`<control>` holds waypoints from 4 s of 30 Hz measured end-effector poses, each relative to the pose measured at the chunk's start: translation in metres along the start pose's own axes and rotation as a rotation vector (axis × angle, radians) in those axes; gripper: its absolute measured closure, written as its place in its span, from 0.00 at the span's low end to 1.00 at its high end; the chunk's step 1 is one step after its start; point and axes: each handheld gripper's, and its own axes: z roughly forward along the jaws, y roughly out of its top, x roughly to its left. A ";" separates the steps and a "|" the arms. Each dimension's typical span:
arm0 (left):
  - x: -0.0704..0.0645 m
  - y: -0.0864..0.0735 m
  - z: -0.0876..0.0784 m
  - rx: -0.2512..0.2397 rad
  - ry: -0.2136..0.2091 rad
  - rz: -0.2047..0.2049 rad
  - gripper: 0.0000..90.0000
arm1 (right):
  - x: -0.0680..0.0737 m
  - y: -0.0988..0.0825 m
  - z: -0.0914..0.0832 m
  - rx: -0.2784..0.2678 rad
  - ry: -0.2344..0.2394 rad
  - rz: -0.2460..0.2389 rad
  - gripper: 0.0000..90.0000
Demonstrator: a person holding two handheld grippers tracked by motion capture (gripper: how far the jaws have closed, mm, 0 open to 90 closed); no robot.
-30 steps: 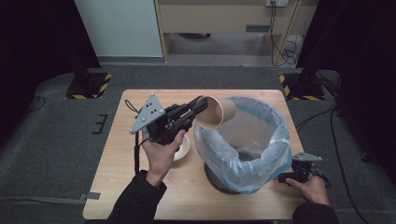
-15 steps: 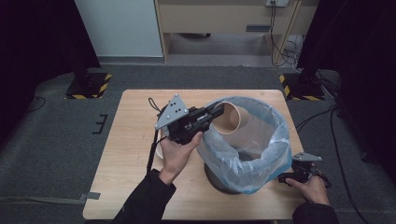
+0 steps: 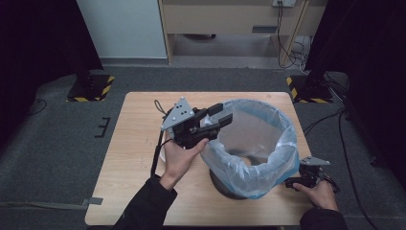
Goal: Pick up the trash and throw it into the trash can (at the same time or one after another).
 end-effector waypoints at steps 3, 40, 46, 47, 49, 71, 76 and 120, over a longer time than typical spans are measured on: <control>0.011 0.003 -0.024 -0.008 0.060 0.005 0.46 | 0.000 0.000 0.000 -0.003 0.000 0.000 0.01; 0.099 -0.130 -0.102 0.382 0.435 -0.128 0.38 | 0.001 0.000 0.000 -0.001 0.015 -0.018 0.01; 0.105 -0.150 -0.100 0.457 0.457 -0.138 0.39 | 0.001 0.000 0.000 0.002 0.019 -0.021 0.01; 0.107 -0.156 -0.099 0.482 0.463 -0.143 0.40 | 0.001 0.000 0.000 0.002 0.019 -0.021 0.01; 0.109 -0.160 -0.097 0.506 0.465 -0.145 0.41 | 0.001 0.000 0.000 0.002 0.019 -0.021 0.01; 0.117 -0.181 -0.087 0.617 0.469 -0.171 0.52 | 0.001 0.000 0.000 0.002 0.019 -0.021 0.01; 0.118 -0.183 -0.085 0.632 0.455 -0.170 0.57 | 0.001 0.000 0.000 0.002 0.019 -0.021 0.01; 0.119 -0.187 -0.078 0.713 0.392 -0.195 0.87 | 0.001 0.000 0.000 0.002 0.019 -0.021 0.01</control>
